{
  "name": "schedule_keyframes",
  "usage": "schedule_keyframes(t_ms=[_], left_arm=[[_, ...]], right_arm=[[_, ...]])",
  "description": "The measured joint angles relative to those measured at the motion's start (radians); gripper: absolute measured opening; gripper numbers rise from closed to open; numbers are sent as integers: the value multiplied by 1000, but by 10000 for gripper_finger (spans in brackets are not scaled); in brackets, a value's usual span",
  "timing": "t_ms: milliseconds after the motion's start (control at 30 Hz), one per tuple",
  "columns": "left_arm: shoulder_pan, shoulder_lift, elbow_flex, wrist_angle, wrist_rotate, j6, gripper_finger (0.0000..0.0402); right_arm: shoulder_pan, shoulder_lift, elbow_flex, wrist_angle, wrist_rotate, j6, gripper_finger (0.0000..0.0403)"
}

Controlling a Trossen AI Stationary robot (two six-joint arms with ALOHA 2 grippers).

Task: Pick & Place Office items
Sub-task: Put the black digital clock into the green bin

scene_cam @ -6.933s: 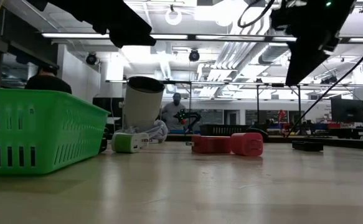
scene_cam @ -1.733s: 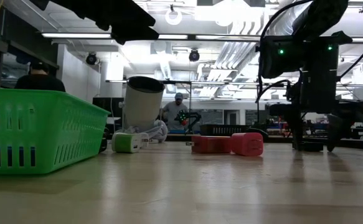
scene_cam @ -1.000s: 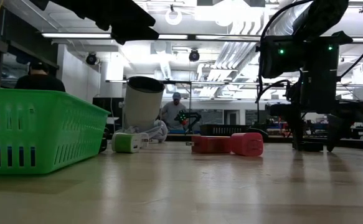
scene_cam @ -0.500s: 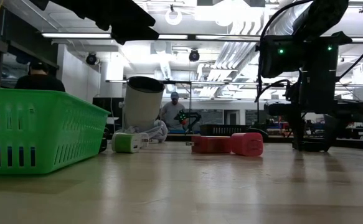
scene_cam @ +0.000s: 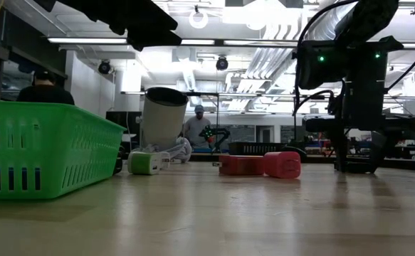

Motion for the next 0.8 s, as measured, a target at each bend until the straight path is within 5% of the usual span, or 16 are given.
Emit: schedule_keyframes(t_ms=[800], left_arm=[[0, 0, 0, 0, 0, 0, 246]], right_arm=[[-1, 0, 0, 1, 12, -2, 201]])
